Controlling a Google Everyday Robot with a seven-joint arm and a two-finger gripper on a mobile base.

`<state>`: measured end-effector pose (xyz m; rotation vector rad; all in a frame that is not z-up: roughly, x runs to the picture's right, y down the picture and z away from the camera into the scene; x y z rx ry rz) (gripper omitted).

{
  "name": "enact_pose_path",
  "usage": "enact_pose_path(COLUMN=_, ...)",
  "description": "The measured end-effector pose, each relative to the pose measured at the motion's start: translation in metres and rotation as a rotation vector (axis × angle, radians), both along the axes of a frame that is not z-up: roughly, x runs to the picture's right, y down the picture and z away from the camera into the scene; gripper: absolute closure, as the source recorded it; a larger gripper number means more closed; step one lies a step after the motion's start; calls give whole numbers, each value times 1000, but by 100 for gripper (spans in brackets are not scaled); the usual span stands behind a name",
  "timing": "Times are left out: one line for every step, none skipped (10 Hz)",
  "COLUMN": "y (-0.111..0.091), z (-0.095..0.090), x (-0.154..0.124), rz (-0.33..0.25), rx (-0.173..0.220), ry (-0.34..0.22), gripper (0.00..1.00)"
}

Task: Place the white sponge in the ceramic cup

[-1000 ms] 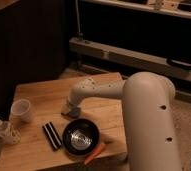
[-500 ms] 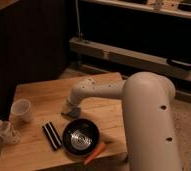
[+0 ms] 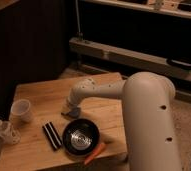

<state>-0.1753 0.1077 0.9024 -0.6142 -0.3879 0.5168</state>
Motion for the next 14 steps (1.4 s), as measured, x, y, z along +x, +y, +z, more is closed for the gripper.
enact_pose_path(y=0, z=0, x=0, rz=0, rx=0, ry=0, gripper=100)
enact_pose_path(y=0, z=0, x=0, rz=0, rx=0, ry=0, gripper=100)
enact_pose_path(y=0, z=0, x=0, rz=0, rx=0, ry=0, gripper=100)
enact_pose_path(y=0, z=-1, x=0, rz=-2, rx=1, ry=-1, gripper=100)
enact_pose_path(y=0, z=-2, x=0, rz=-5, rx=3, ry=-2, gripper=100)
enact_pose_path(y=2, z=-10, x=-3, rz=-20, rx=25, ry=-13, gripper=100)
enact_pose_path(y=-1, z=-25, x=-10, rz=-31, rx=70, ry=-36, gripper=100)
enact_pose_path(y=-5, z=-39, x=-13, rz=-40, rx=103, ry=-54, gripper=100)
enact_pose_path(y=-12, z=-60, x=-18, rz=-48, rx=141, ry=-81, gripper=100)
enact_pose_path(y=-23, z=-86, x=-21, rz=-54, rx=184, ry=-111, gripper=100)
enact_pose_path(y=-34, z=-106, x=-24, rz=-56, rx=215, ry=-134, gripper=100)
enact_pose_path(y=-40, z=-119, x=-26, rz=-55, rx=236, ry=-154, gripper=100)
enact_pose_path(y=-50, z=-134, x=-28, rz=-46, rx=260, ry=-178, gripper=100)
enact_pose_path(y=-56, z=-138, x=-29, rz=-29, rx=270, ry=-205, gripper=100)
